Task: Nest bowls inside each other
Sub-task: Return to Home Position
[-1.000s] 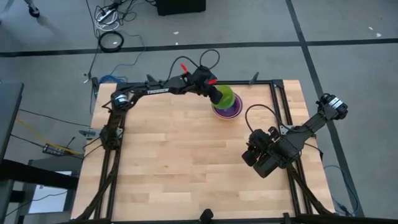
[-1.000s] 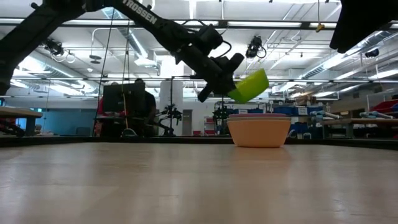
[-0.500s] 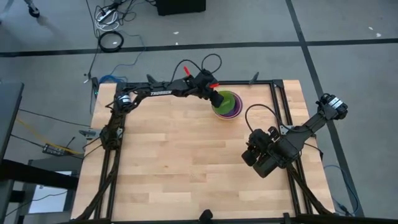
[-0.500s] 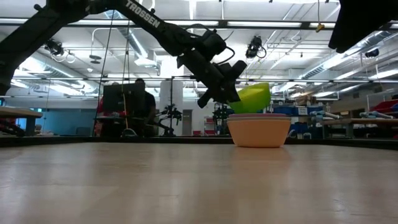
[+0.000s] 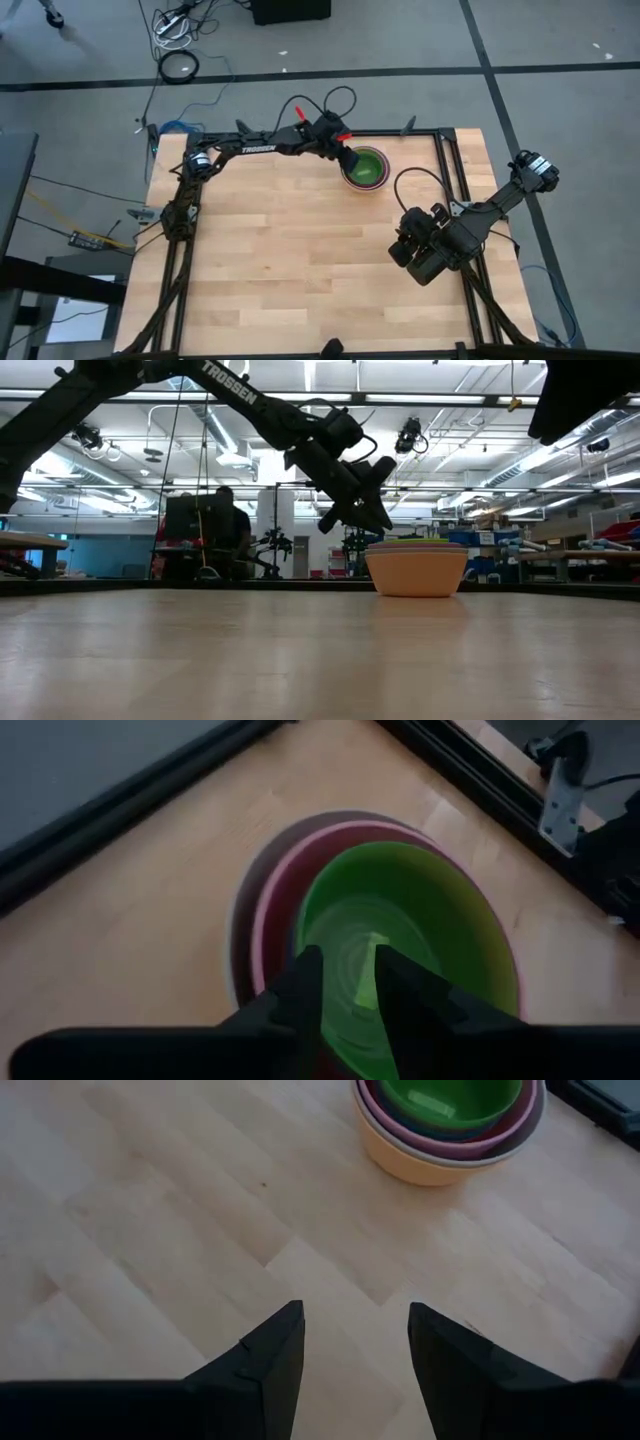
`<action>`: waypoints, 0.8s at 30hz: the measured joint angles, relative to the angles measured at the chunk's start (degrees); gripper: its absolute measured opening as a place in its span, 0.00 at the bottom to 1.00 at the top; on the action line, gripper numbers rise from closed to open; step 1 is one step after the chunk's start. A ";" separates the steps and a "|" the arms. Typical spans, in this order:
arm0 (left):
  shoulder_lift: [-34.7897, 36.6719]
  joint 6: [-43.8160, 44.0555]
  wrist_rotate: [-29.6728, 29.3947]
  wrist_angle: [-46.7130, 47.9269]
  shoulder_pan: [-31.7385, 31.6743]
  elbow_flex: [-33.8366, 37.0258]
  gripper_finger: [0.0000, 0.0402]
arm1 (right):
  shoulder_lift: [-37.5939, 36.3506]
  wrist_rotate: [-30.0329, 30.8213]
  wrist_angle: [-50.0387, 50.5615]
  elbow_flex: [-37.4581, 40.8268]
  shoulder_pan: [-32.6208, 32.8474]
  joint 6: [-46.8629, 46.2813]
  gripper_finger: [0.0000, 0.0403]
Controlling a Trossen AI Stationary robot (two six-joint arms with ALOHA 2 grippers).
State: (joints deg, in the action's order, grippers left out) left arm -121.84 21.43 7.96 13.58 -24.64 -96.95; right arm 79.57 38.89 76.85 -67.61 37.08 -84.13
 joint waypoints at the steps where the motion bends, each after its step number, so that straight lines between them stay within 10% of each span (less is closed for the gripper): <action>1: 0.00 -0.02 1.14 -0.02 0.00 0.00 0.26 | 0.00 0.26 -0.05 0.00 0.00 0.80 0.41; 15: 11.96 0.15 29.83 -1.22 1.17 0.09 0.26 | 0.00 8.09 -12.87 0.00 1.88 23.45 0.41; 24: 27.47 -7.37 41.59 -1.04 5.20 0.09 0.26 | -0.45 3.28 -44.34 0.00 -0.36 58.02 0.41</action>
State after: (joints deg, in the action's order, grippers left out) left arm -94.37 14.06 49.55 12.55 -19.45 -96.86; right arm 79.12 42.17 32.52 -67.61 36.72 -26.10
